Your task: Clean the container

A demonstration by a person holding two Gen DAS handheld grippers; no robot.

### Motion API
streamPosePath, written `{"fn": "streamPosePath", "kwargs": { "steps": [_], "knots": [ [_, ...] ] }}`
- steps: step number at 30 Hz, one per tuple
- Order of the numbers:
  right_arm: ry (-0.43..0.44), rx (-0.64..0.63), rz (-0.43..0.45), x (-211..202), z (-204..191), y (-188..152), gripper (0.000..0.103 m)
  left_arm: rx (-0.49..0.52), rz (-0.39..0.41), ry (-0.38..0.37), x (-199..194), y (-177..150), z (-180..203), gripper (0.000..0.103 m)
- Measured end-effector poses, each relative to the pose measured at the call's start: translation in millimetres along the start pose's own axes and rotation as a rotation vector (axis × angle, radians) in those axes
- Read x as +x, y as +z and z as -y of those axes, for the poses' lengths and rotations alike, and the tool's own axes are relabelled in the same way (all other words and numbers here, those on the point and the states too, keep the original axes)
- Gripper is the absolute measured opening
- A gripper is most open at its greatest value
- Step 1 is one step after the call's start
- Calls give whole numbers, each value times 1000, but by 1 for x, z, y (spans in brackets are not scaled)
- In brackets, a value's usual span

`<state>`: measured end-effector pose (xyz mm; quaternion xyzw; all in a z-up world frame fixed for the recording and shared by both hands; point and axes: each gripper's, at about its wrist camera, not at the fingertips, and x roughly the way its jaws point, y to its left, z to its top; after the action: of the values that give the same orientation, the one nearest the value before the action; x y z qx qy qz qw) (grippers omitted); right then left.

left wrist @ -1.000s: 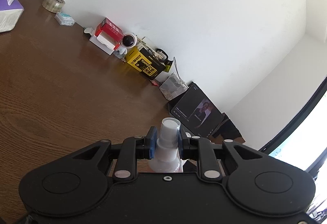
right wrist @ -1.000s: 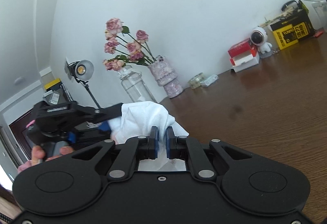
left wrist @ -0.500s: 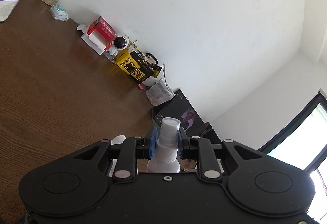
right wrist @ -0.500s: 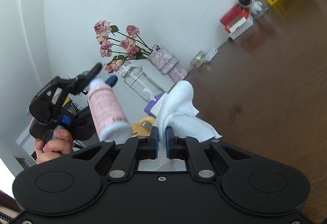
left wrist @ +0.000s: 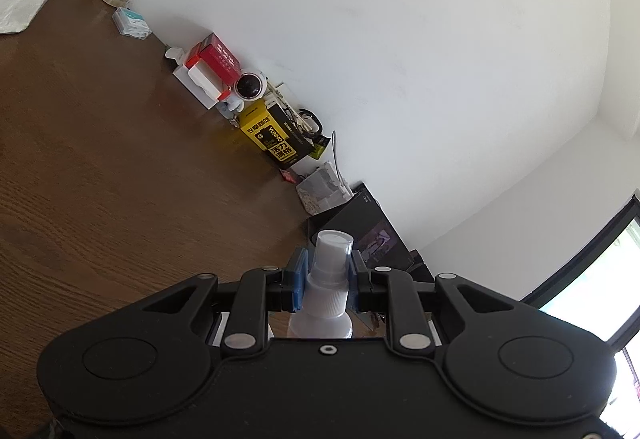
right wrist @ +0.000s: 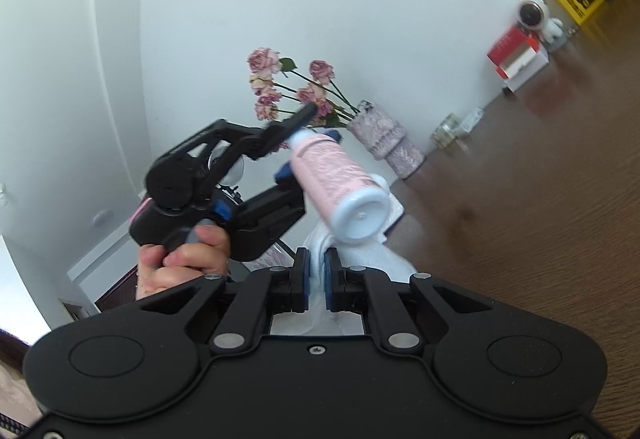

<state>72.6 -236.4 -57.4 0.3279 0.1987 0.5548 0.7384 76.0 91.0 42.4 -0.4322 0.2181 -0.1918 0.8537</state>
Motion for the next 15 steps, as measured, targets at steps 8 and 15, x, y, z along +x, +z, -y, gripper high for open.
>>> {"fn": "streamPosePath", "kwargs": {
  "steps": [8,15],
  "knots": [
    [15,-102,53,-12,-26,14,8,2,11,15,-3,1,-4,21],
    [-62,-152,89,-16,-30,41,8,13,4,14,-4,-1,-3,21]
  ]
}}
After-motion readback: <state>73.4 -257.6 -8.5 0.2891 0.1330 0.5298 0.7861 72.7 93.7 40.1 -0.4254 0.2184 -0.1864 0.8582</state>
